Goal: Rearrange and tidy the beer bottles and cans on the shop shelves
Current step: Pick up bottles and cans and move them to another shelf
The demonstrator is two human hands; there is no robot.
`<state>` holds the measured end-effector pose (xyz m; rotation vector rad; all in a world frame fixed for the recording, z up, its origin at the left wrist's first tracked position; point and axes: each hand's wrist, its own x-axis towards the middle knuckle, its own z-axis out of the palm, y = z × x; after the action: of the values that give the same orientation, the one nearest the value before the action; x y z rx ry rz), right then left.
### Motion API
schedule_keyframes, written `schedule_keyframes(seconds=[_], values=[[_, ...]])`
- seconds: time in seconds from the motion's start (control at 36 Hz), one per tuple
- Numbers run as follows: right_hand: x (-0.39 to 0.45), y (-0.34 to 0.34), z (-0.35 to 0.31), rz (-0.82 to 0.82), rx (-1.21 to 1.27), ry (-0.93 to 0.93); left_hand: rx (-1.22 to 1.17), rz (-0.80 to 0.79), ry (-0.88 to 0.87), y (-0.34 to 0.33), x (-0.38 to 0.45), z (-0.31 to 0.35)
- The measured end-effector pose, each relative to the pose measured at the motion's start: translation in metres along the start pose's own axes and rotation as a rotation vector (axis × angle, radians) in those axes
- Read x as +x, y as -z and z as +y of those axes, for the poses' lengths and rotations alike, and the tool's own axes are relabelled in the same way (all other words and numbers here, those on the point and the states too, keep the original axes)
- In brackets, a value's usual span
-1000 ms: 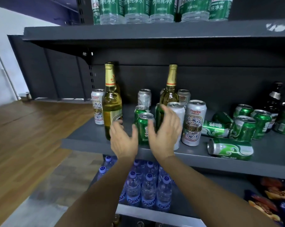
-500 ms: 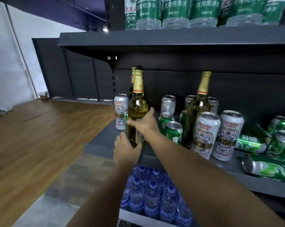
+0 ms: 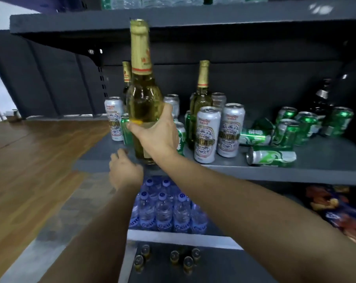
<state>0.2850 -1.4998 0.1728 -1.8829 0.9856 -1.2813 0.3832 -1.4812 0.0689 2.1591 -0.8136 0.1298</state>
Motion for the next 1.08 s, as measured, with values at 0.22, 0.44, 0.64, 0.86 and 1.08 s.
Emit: schedule_keyframes(seconds=[0.22, 0.44, 0.64, 0.86, 1.08], values=[[-0.049, 0.124, 0.045, 0.152, 0.009, -0.155, 0.113, -0.174, -0.257, -0.037, -0.095, 0.074], [-0.11, 0.293, 0.129, 0.376, -0.132, -0.372, 0.048, -0.52, -0.533, -0.098, -0.249, 0.167], [-0.196, 0.44, 0.188, 0.641, -0.369, -0.548, 0.062, -0.79, -0.831, -0.135, -0.399, 0.248], [-0.286, 0.577, 0.222, 0.847, -0.54, -0.774, 0.038, -0.982, -1.151, -0.159, -0.54, 0.331], [-0.331, 0.681, 0.253, 1.046, -0.583, -0.976, -0.001, -1.051, -1.372, -0.196, -0.626, 0.415]])
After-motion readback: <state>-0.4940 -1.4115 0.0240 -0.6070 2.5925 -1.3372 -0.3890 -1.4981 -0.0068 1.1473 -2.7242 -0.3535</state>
